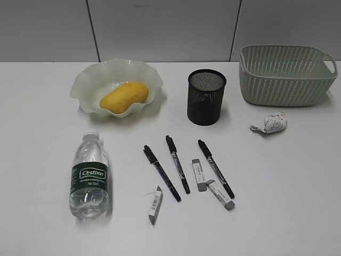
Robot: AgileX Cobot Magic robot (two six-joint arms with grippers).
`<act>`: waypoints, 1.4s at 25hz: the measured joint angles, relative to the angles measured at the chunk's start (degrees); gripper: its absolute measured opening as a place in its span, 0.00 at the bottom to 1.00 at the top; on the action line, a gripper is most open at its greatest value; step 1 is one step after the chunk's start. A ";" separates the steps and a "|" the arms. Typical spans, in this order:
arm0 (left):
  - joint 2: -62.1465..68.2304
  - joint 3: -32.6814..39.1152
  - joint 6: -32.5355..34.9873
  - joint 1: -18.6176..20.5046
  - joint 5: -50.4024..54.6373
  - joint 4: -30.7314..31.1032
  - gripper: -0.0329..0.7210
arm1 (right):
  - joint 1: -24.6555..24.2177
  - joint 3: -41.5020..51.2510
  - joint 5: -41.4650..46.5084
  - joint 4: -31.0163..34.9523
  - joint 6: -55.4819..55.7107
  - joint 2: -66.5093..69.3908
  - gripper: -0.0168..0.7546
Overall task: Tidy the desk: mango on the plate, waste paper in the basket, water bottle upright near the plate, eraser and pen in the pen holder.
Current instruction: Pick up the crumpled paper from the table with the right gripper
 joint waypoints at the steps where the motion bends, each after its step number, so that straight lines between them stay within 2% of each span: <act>1: -1.39 0.05 0.41 0.00 0.19 -0.25 0.68 | 0.00 -0.05 -0.14 0.84 0.00 0.00 0.68; 5: -5.72 0.19 1.19 0.00 0.23 -0.85 0.68 | 0.00 -0.61 -1.20 2.79 -1.87 4.04 0.68; 9: -5.99 0.19 1.24 -0.06 0.23 -0.91 0.68 | -0.05 -1.89 -6.93 6.54 -4.56 16.96 0.68; 13: -5.99 0.19 1.34 0.71 0.23 -1.19 0.68 | -0.05 -3.14 -17.56 12.16 -5.37 37.80 0.68; 17: -6.01 0.19 1.39 5.28 0.23 -1.73 0.68 | -0.05 -7.86 -27.13 18.69 -5.44 63.32 0.69; 22: -6.01 0.19 1.39 7.45 0.23 -1.90 0.68 | 0.81 -22.02 -29.46 23.30 -5.17 89.09 0.69; 29: -6.01 0.19 1.39 9.56 0.23 -1.96 0.68 | 6.79 -39.02 -27.45 22.06 6.49 110.31 0.69; 31: -6.01 0.19 1.39 9.93 0.23 -1.96 0.67 | 8.55 -41.45 -26.64 17.93 11.88 113.66 0.69; 35: -6.01 0.19 1.39 10.25 0.23 -2.01 0.66 | 10.61 -43.51 -23.95 5.66 25.13 118.25 0.69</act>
